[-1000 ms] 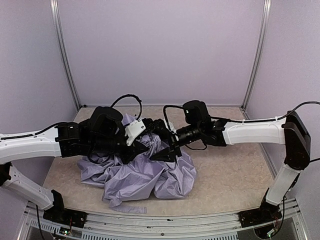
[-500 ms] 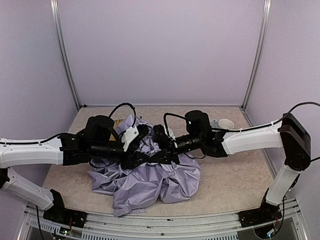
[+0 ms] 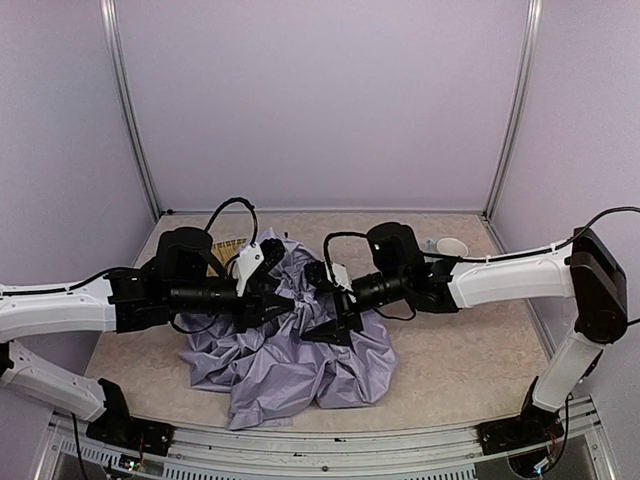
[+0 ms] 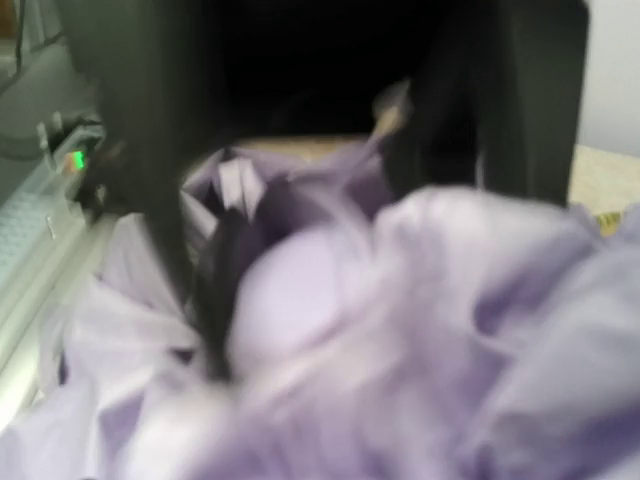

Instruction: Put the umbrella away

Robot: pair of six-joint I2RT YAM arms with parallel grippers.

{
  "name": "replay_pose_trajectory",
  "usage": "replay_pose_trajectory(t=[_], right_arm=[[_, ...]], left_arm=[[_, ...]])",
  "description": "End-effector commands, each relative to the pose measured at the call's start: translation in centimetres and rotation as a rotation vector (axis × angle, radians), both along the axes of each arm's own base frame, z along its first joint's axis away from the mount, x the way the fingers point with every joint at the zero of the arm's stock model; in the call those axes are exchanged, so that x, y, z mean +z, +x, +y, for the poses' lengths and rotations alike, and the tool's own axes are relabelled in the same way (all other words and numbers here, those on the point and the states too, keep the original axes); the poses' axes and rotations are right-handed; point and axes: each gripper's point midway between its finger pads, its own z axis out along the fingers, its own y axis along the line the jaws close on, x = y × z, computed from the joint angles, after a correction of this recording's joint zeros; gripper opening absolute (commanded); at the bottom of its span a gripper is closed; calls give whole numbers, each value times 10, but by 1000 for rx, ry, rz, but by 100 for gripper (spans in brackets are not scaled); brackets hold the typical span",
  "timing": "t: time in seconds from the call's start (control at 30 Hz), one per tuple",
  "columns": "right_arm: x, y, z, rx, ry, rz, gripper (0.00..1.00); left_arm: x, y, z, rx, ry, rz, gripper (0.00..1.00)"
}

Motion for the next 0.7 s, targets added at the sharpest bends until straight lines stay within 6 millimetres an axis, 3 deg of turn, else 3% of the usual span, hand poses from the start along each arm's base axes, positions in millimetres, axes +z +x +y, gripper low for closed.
replay_pose_trajectory(t=[0.0, 0.17, 0.3, 0.5, 0.6, 0.67], right_arm=[[-1, 0, -20, -11, -87, -135, 100], [7, 0, -21, -24, -55, -171, 100], [0, 15, -7, -55, -43, -165, 97], [-3, 25, 18, -34, -60, -115, 87], [-8, 21, 24, -17, -46, -96, 74], [-11, 19, 26, -16, -43, -76, 54]], left_arm=[[53, 7, -2, 14, -130, -85, 5], [45, 0, -4, -21, -115, -65, 0], [38, -2, -11, -46, -108, -39, 0], [52, -18, -31, -136, -137, -39, 0], [55, -29, -40, -187, -145, -40, 0], [55, -34, -44, -206, -154, -38, 0]])
